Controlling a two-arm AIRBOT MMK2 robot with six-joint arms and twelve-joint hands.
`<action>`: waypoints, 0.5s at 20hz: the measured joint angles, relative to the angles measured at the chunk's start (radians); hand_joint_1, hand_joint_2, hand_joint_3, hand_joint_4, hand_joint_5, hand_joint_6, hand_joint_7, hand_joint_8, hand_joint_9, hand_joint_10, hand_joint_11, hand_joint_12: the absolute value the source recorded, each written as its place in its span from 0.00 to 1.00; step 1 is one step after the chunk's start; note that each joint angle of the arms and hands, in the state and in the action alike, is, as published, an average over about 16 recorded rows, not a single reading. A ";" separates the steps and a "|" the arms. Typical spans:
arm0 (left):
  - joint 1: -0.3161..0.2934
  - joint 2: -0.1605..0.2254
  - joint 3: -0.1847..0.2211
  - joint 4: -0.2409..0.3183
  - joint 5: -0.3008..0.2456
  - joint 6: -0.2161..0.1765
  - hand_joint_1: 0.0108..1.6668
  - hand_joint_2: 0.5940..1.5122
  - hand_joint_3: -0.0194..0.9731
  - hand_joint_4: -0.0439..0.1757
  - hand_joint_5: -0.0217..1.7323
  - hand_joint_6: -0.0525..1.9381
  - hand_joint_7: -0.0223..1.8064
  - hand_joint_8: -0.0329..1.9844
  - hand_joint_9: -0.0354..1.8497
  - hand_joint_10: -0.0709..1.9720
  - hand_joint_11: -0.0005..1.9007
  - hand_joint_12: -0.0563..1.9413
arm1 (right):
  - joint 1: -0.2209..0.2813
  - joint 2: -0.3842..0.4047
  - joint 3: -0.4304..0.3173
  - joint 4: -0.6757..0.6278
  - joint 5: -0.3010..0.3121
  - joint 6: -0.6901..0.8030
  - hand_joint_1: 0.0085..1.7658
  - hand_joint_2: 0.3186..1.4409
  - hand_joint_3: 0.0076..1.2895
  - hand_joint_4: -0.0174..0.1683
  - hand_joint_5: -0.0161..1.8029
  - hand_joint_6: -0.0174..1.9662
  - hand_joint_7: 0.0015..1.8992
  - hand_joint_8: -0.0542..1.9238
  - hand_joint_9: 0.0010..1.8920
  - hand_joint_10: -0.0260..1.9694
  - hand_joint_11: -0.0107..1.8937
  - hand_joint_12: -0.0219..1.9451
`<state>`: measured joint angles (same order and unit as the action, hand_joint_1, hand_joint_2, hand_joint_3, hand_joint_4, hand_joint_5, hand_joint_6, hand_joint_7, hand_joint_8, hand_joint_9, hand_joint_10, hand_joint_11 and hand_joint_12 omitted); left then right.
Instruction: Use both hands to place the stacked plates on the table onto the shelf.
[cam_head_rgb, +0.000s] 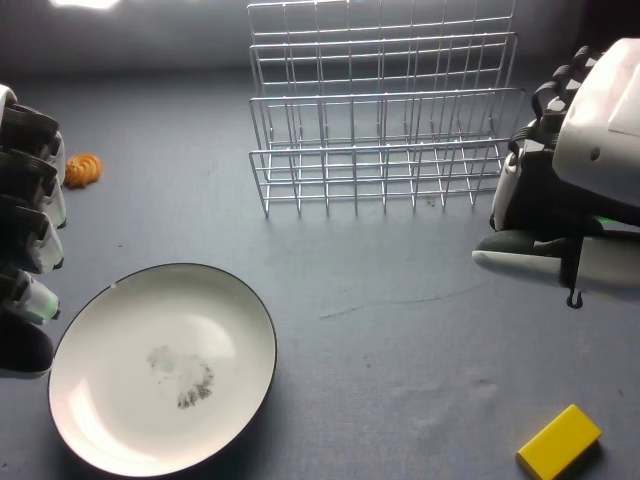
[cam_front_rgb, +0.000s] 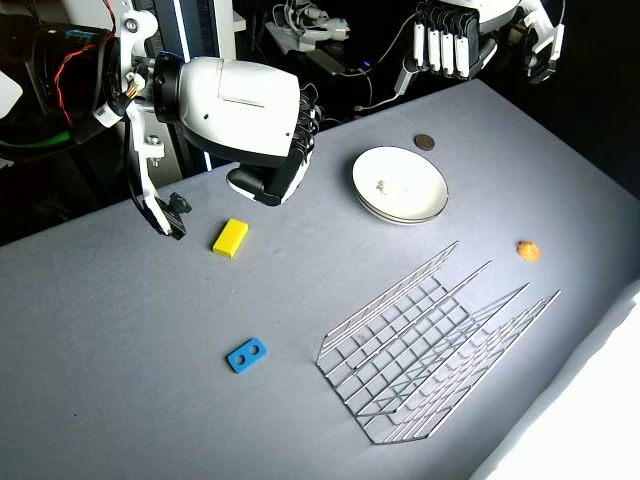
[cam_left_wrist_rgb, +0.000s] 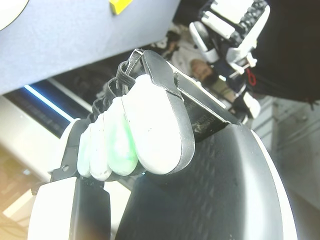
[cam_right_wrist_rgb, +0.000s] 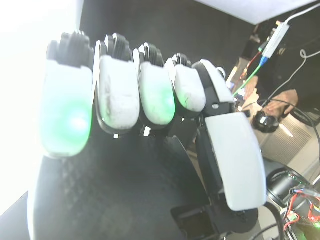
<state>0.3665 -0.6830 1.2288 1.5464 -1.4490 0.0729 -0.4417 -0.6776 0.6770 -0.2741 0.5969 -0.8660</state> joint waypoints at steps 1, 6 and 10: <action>0.000 0.000 0.001 0.000 0.000 0.000 0.08 0.64 0.06 0.31 0.33 0.36 0.36 0.37 0.40 0.36 0.43 0.37 | 0.000 0.000 0.000 0.000 0.000 -0.001 0.09 0.87 0.02 0.26 0.38 0.43 0.40 0.43 0.41 0.42 0.47 0.40; 0.000 0.000 0.007 -0.001 0.000 0.002 0.05 0.63 0.05 0.27 0.22 0.23 0.23 0.24 0.26 0.24 0.27 0.24 | -0.003 0.000 0.000 0.002 0.022 -0.017 0.13 0.84 0.02 0.19 0.27 0.28 0.27 0.29 0.27 0.27 0.30 0.26; 0.000 0.000 0.011 -0.003 -0.002 0.003 0.02 0.61 0.04 0.20 0.11 0.12 0.12 0.11 0.14 0.12 0.14 0.12 | -0.009 0.000 0.000 0.015 0.054 -0.028 0.23 0.78 0.02 0.11 0.16 0.15 0.16 0.16 0.15 0.15 0.17 0.14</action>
<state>0.3668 -0.6830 1.2400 1.5431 -1.4507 0.0762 -0.4503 -0.6777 0.6769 -0.2592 0.6507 -0.8942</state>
